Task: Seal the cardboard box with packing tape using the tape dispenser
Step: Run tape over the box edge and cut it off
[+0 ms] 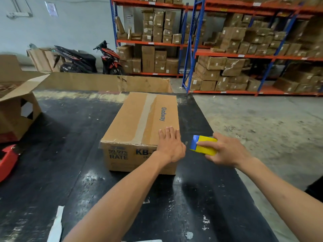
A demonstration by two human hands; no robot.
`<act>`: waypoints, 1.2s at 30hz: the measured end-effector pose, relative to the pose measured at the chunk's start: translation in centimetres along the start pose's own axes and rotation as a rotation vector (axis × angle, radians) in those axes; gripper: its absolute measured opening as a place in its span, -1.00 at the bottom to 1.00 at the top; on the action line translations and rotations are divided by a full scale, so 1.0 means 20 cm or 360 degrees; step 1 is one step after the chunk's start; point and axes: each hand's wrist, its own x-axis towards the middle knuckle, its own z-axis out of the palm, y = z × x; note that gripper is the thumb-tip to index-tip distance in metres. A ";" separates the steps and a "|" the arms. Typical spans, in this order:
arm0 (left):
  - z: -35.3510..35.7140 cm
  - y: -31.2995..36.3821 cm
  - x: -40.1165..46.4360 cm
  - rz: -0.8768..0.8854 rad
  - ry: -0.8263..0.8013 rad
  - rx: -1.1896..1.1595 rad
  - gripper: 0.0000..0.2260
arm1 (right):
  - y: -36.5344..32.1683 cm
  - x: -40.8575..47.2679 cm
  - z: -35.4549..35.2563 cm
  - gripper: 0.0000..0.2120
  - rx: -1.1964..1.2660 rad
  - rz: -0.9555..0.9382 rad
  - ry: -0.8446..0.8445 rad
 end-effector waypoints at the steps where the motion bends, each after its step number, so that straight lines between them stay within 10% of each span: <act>1: -0.02 -0.05 -0.02 0.0066 -0.0008 -0.0005 -0.40 | -0.01 0.01 0.00 -0.52 0.0095 0.0133 -0.0018; 9: -0.18 -0.63 -0.10 -0.0009 -0.0581 -0.0060 -0.11 | -0.22 0.08 0.03 -0.55 0.0679 0.0270 -0.0380; 15: -0.13 -0.61 -0.10 -0.0181 -0.0234 0.0093 -0.11 | -0.38 0.12 0.13 -0.54 0.1144 0.0256 -0.0540; 36: -0.08 -0.91 -0.11 0.0077 -0.0268 0.0109 -0.36 | -0.76 0.12 0.49 -0.80 0.1886 0.0569 -0.0936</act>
